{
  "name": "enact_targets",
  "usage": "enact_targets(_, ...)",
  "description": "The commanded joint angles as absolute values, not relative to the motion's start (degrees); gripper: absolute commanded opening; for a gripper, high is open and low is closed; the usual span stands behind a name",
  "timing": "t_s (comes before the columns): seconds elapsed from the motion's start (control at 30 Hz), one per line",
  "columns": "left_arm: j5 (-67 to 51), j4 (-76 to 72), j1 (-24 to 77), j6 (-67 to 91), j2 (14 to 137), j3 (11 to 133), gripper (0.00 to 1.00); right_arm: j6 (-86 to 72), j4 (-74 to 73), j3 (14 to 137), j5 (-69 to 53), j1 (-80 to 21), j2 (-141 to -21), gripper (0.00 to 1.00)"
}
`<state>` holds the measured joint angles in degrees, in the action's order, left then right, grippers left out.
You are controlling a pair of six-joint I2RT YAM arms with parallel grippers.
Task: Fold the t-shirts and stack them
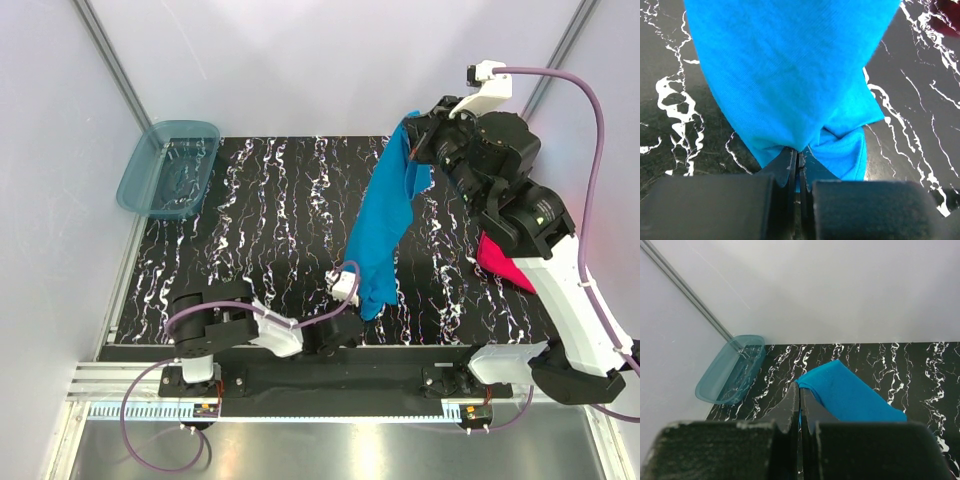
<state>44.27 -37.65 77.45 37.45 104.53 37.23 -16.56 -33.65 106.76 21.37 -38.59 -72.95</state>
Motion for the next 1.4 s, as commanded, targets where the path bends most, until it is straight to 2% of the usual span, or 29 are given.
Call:
enact_targets(0.0, 46.4, -34.4, 78.3, 38.8, 99.9, 37.5, 0.00, -17.0, -28.9, 106.6, 22.5, -37.8, -71.3, 0.00)
enact_targets(0.07, 50.1, -27.0, 80.0, 40.4, 95.0, 39.5, 0.00, -17.6, -28.7, 106.2, 24.1, -37.3, -71.1, 0.00)
enact_targets(0.2, 61.7, 1.5, 83.0, 46.6, 85.5, 45.2, 0.00, -20.2, -27.2, 103.7, 30.0, -35.6, -68.8, 0.00)
enact_targets(0.3, 67.5, 15.0, 85.9, 51.5, 75.4, 46.0, 0.00, -22.1, -25.8, 99.6, 32.5, -33.9, -66.7, 0.00)
enact_targets(0.53, 70.6, 32.9, 88.5, 55.2, 48.2, 44.7, 0.00, -28.2, -25.5, 91.9, 38.0, -32.0, -60.2, 0.00)
enact_targets(0.73, 71.9, 45.6, 88.5, 63.4, 34.7, 42.5, 0.00, -34.8, -25.5, 81.4, 43.1, -31.9, -47.6, 0.00)
enact_targets(0.97, 75.8, 61.0, 86.3, 70.6, 33.2, 49.5, 0.00, -41.6, -28.0, 70.9, 48.8, -32.0, -35.9, 0.00)
enact_targets(1.07, 77.2, 61.2, 84.0, 67.2, 34.6, 53.5, 0.01, -44.3, -28.0, 65.8, 52.8, -31.9, -33.4, 0.00)
enact_targets(1.17, 79.6, 60.3, 82.4, 63.1, 36.3, 57.5, 0.09, -48.1, -28.2, 61.5, 54.7, -31.9, -32.5, 0.00)
enact_targets(1.37, 81.8, 58.0, 80.5, 54.5, 39.5, 63.8, 0.10, -53.0, -28.2, 55.9, 54.8, -31.9, -33.4, 0.00)
